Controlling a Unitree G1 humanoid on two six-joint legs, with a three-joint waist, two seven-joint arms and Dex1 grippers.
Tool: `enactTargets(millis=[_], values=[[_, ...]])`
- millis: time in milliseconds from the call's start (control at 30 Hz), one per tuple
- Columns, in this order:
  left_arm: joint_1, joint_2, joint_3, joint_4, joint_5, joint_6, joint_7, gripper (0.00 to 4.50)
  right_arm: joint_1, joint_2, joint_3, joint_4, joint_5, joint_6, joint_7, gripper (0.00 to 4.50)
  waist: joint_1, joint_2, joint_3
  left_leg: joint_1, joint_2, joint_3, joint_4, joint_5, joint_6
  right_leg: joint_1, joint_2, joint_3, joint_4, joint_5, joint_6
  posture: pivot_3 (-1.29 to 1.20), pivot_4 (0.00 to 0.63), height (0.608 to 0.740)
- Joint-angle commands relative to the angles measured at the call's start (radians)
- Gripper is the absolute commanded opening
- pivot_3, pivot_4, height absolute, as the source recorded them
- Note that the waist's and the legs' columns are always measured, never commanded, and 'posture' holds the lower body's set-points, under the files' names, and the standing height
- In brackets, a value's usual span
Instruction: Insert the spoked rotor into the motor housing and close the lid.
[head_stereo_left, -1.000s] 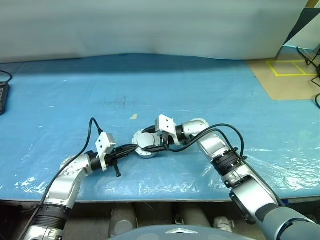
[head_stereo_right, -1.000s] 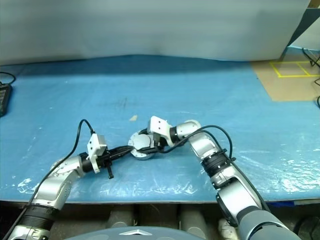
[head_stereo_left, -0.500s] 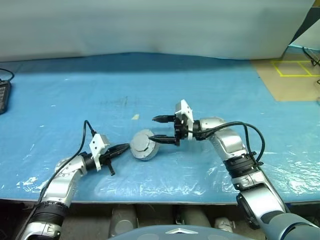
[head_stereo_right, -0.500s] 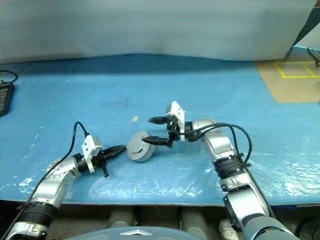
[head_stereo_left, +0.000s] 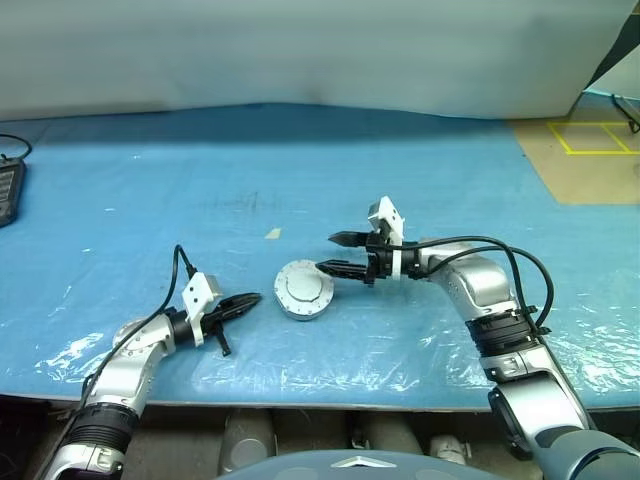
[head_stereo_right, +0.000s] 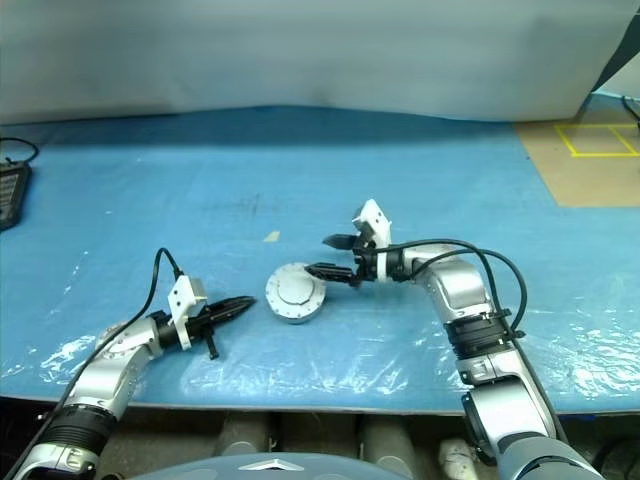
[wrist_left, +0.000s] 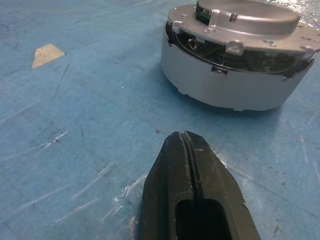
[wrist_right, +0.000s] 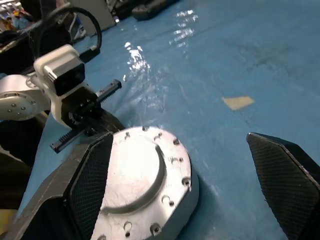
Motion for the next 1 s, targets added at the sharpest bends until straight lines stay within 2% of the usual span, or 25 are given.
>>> enactTargets(millis=[33, 267, 533, 1000], values=[[0.016, -0.006, -0.017, 0.008, 0.019, 0.015, 0.000, 0.00, -0.008, 0.018, -0.009, 0.053, -0.033, -0.180, 0.009, 4.47, 0.001, 0.000, 0.000, 0.000, 0.000, 0.000, 0.000, 0.000, 0.000, 0.000, 0.000, 0.000, 0.000, 0.000, 0.000, 0.00, 0.150, 0.740], [0.011, -0.018, -0.001, 0.007, 0.000, -0.003, -0.019, 0.00, -0.017, 0.033, 0.061, 0.106, -0.101, -0.396, 0.086, 4.47, -0.001, 0.000, 0.000, -0.001, 0.000, 0.000, 0.001, 0.000, 0.000, 0.000, 0.000, 0.000, 0.001, 0.000, 0.000, 0.00, 0.150, 0.740], [0.014, -0.018, 0.017, -0.027, -0.022, -0.001, -0.028, 0.00, -0.018, 0.049, 0.131, 0.122, -0.150, -0.458, 0.132, 4.47, -0.001, -0.001, 0.001, -0.001, 0.000, 0.000, 0.001, -0.001, 0.002, 0.000, 0.000, 0.000, 0.001, 0.000, 0.000, 0.00, 0.150, 0.740], [0.029, -0.024, 0.017, -0.137, -0.029, 0.061, 0.016, 0.00, -0.047, 0.045, 0.206, 0.255, -0.303, -0.536, 0.087, 4.47, -0.006, -0.006, 0.004, -0.002, 0.000, 0.000, 0.002, -0.001, 0.002, -0.002, 0.001, -0.001, 0.003, 0.000, 0.000, 0.00, 0.150, 0.740]])
